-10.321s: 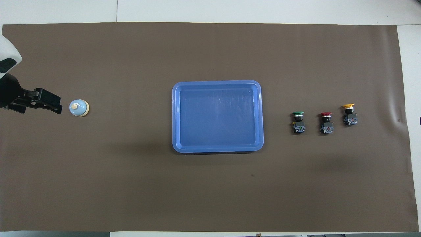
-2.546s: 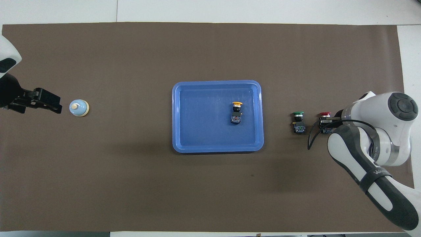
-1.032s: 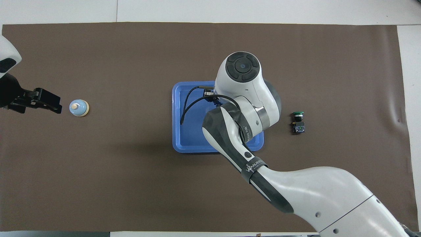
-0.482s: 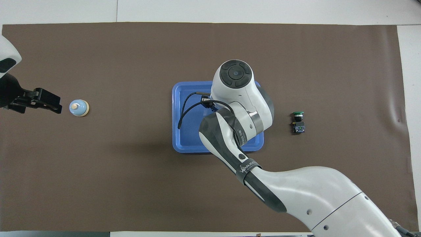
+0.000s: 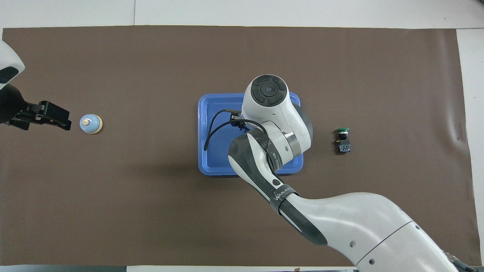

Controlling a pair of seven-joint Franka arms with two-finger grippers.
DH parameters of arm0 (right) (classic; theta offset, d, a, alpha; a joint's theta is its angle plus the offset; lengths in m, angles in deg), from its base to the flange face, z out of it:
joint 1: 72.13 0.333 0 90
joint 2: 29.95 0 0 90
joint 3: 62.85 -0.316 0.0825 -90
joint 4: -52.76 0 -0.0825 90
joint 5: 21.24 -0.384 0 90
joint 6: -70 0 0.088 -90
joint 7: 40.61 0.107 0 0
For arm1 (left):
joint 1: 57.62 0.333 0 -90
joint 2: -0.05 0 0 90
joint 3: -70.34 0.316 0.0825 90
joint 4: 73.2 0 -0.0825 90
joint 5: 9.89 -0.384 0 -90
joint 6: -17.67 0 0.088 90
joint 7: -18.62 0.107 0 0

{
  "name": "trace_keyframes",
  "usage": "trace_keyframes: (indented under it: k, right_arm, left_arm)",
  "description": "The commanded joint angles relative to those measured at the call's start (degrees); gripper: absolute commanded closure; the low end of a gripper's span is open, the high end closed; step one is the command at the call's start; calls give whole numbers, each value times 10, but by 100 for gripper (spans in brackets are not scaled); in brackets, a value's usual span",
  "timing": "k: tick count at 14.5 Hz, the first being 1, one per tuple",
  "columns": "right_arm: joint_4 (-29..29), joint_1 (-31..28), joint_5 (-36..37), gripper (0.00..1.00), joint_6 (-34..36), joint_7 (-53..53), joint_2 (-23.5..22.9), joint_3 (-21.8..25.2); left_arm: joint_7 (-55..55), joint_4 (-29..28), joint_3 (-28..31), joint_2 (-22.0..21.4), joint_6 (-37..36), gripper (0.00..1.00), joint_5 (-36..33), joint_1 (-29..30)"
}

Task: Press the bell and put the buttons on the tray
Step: 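Place the red button in the tray beside the yellow one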

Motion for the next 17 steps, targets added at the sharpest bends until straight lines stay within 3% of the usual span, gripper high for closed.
trace_keyframes:
  k: [1, 5, 8, 14, 17]
  right_arm:
    - [54, -8, 3, 0, 85, 6, 12, 6]
    - [12, -70, 11, 0, 107, -75, 79, 12]
    - [-72, -114, 18, 0, 93, -122, 125, 12]
    - [-259, -180, 27, 0, -49, -234, 200, 12]
    - [-311, -210, 27, 0, -96, -327, 213, 11]
  left_arm:
    - [-6, -8, 4, -7, 1, 0, 0, -4]
    - [-6, -8, 4, -7, 1, 0, 0, -4]
    - [-6, -8, 4, -7, 1, 0, 0, -4]
    - [-6, -8, 4, -7, 1, 0, 0, -4]
    - [-6, -8, 4, -7, 1, 0, 0, -4]
